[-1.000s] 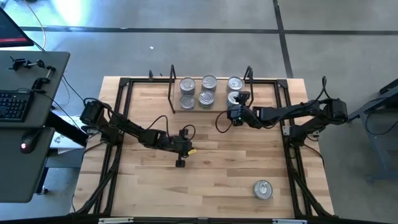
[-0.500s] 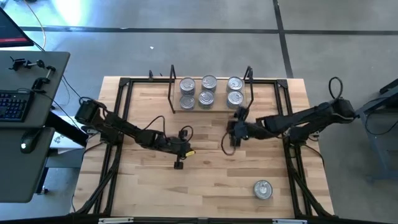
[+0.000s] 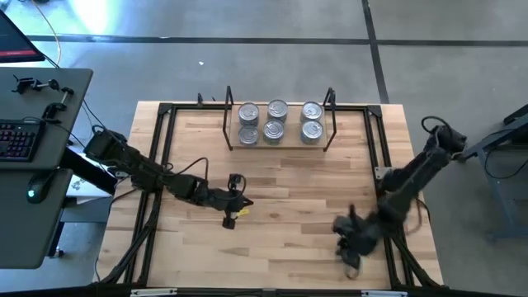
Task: Stack canned seafood by type on shelf
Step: Stack the blue tuna can on top of the bottom blue tuna can on the shelf
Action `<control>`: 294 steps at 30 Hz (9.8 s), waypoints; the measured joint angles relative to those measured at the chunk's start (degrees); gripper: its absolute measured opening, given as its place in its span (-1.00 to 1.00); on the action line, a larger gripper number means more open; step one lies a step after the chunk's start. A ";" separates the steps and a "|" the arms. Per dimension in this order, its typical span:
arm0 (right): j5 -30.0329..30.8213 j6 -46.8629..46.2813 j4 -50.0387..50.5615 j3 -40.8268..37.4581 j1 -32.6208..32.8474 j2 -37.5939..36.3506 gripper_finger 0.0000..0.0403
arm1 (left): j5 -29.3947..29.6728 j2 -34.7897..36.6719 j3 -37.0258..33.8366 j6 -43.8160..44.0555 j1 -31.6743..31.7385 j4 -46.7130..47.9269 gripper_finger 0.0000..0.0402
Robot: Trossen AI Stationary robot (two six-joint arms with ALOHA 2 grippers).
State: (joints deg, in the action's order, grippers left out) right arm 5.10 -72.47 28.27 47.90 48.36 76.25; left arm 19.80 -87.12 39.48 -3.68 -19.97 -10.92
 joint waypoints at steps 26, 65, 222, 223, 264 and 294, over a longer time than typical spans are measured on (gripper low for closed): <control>-4.91 -6.70 7.92 0.20 2.36 12.44 -1.00 | 2.12 -0.10 -0.02 -4.00 -1.20 -2.71 -1.00; -7.16 62.69 -44.24 3.34 -43.79 34.53 -1.00 | 2.14 4.43 -0.02 -0.98 -3.93 1.38 -1.00; 17.33 100.78 -61.71 -0.72 -38.32 33.51 -0.41 | 7.36 -4.12 2.67 -21.78 3.73 -0.03 0.17; 17.25 100.79 -62.08 -0.72 -38.39 33.51 -0.41 | 8.61 -4.46 2.67 -21.51 3.67 -0.17 0.17; 34.20 75.98 -43.91 -0.72 -29.62 25.64 0.33 | 33.14 -2.90 9.84 -30.02 9.65 15.20 -0.42; 34.34 75.69 -43.91 -0.72 -29.68 25.64 0.33 | 10.09 -2.98 9.79 -37.92 29.59 12.98 0.21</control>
State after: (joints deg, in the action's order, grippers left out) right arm 39.44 3.22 -15.64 47.18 18.68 101.89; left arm 29.89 -90.11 49.28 -41.60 9.63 2.07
